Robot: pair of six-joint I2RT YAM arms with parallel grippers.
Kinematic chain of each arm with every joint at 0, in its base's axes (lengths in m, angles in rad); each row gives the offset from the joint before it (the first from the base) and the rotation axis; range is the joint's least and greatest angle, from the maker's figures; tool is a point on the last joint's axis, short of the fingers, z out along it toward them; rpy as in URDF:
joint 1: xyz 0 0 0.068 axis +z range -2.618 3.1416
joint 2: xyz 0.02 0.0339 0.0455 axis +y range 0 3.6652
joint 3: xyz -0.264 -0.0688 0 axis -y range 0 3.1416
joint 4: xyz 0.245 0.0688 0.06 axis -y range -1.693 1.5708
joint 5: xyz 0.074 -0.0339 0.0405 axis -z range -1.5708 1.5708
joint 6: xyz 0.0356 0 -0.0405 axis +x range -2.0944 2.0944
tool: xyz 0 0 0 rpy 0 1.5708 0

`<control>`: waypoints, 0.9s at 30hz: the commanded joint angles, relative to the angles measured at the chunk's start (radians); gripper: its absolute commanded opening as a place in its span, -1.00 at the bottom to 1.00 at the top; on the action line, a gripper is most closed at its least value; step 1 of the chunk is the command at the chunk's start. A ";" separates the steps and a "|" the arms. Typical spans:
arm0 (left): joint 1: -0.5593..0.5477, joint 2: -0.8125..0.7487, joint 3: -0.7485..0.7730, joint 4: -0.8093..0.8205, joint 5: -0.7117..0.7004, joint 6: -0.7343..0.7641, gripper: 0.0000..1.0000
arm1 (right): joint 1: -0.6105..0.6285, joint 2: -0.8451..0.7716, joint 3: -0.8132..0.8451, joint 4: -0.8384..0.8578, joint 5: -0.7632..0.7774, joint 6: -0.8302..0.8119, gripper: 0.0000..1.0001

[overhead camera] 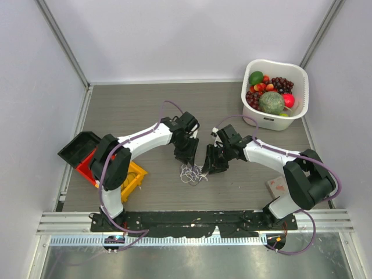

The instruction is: Untangle the cables

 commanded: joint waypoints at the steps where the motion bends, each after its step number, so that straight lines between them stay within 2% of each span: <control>1: -0.009 0.036 0.045 -0.008 0.020 0.022 -0.26 | 0.008 0.010 0.006 0.046 -0.037 -0.011 -0.14; 10: -0.021 0.082 0.054 0.004 0.066 0.019 -0.25 | 0.016 0.021 0.008 0.064 -0.034 -0.004 -0.14; 13: -0.033 0.076 0.053 0.009 0.064 0.006 -0.36 | 0.019 0.023 -0.002 0.081 -0.027 0.002 -0.13; 17: -0.050 0.043 0.060 0.000 0.046 0.000 -0.69 | 0.028 0.033 -0.006 0.107 -0.018 0.027 -0.14; 19: -0.053 0.006 0.071 -0.018 0.031 -0.003 -0.88 | 0.031 0.034 -0.006 0.107 0.019 0.042 -0.29; 20: -0.053 -0.011 0.079 -0.031 0.026 -0.004 -0.99 | 0.033 0.029 -0.009 0.106 0.068 0.050 -0.45; 21: -0.053 -0.038 0.092 -0.046 0.020 -0.006 -1.00 | 0.031 0.023 -0.009 0.089 0.099 0.070 -0.59; 22: -0.055 -0.061 0.106 -0.066 0.011 -0.006 -1.00 | 0.033 0.008 -0.015 0.074 0.186 0.085 -0.80; 24: -0.055 -0.118 0.157 -0.119 -0.011 0.005 -1.00 | 0.031 -0.035 -0.035 0.042 0.293 0.121 -0.99; 27: -0.053 -0.235 0.269 -0.216 -0.102 0.003 -1.00 | 0.028 -0.103 -0.063 0.003 0.396 0.157 -0.99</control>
